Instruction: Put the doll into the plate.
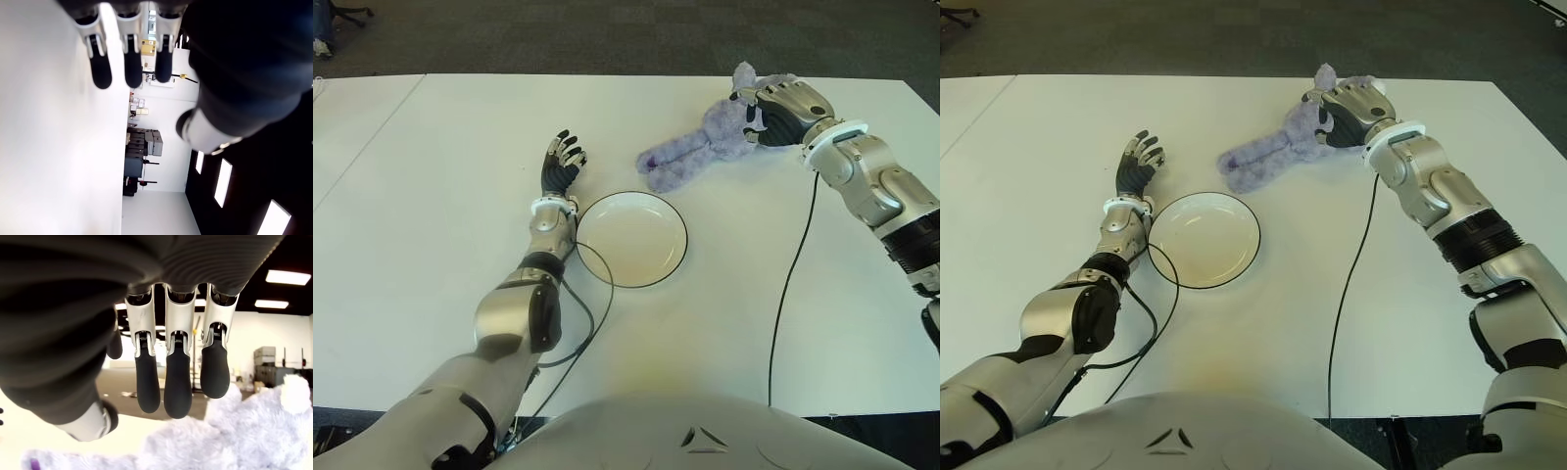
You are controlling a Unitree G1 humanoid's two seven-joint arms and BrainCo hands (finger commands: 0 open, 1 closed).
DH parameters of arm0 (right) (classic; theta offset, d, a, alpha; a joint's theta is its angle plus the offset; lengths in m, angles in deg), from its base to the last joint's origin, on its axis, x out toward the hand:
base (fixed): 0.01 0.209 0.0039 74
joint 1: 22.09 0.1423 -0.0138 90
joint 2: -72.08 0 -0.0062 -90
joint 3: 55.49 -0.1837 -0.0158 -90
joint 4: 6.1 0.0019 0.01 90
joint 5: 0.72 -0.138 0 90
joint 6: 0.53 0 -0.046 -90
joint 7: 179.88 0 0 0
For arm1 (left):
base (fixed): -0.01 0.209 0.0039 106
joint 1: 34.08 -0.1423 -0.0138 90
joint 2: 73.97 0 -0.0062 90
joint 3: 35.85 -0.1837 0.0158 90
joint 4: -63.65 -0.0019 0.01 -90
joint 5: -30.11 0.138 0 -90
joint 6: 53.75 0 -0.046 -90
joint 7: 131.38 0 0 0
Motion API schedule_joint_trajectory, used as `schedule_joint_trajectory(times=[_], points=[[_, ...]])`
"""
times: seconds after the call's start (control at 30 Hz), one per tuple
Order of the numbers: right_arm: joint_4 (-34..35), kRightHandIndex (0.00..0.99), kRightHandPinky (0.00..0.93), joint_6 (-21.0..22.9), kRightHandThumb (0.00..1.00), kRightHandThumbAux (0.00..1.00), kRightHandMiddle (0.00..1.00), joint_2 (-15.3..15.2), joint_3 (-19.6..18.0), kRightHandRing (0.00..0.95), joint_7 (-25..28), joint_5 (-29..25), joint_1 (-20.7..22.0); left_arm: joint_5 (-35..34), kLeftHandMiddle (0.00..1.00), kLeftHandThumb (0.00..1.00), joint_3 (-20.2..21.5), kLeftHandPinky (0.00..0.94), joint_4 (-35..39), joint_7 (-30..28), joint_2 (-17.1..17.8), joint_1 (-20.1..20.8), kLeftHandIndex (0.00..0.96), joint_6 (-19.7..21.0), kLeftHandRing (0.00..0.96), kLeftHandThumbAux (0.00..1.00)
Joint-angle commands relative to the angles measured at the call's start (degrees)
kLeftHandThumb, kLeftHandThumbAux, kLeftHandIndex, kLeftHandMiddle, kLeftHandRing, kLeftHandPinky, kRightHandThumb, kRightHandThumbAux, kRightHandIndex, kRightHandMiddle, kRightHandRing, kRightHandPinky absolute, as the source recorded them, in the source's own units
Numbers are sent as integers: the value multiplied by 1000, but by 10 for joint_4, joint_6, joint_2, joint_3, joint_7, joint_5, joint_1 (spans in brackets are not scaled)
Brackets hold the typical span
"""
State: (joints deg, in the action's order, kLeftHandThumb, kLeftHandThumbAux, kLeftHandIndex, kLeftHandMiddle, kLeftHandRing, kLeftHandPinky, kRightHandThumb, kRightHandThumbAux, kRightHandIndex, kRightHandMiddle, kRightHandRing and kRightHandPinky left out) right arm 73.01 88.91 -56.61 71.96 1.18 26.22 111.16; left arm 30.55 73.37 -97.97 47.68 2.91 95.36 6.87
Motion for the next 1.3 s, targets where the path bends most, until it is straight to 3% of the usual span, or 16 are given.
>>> schedule_joint_trajectory(times=[0.03,0.33,0.53,0.73,0.77,0.87,1.07,1.3], points=[[287,159,800,-62,137,771,713,-151,59,775,504,-108,-12,0,165,379,-4,228,-61,-3,-22,-79,114,75,182,829],[299,182,792,-46,96,763,744,-149,73,797,498,-117,-6,5,169,382,-8,267,-62,2,-19,-78,113,87,201,815],[283,91,797,-56,157,769,734,-139,72,790,472,-131,2,4,170,361,-7,257,-63,2,-19,-78,104,90,200,802],[267,43,812,-81,362,770,744,-135,57,791,410,-133,2,4,178,365,-7,277,-63,6,-20,-77,121,92,213,802],[262,34,813,-91,471,767,746,-133,52,791,392,-142,-1,4,177,370,-7,258,-63,6,-21,-77,123,91,206,805],[251,28,835,-108,669,749,757,-124,43,798,358,-169,-11,1,172,382,-5,240,-62,4,-23,-77,121,85,194,807],[251,4,846,-98,795,717,778,-80,67,808,303,-167,-41,1,171,411,-6,213,-59,-1,-27,-79,94,69,174,864],[214,0,837,-125,844,701,786,-46,87,812,276,-169,-42,-1,174,410,-3,219,-62,-1,-23,-77,93,83,177,880]])
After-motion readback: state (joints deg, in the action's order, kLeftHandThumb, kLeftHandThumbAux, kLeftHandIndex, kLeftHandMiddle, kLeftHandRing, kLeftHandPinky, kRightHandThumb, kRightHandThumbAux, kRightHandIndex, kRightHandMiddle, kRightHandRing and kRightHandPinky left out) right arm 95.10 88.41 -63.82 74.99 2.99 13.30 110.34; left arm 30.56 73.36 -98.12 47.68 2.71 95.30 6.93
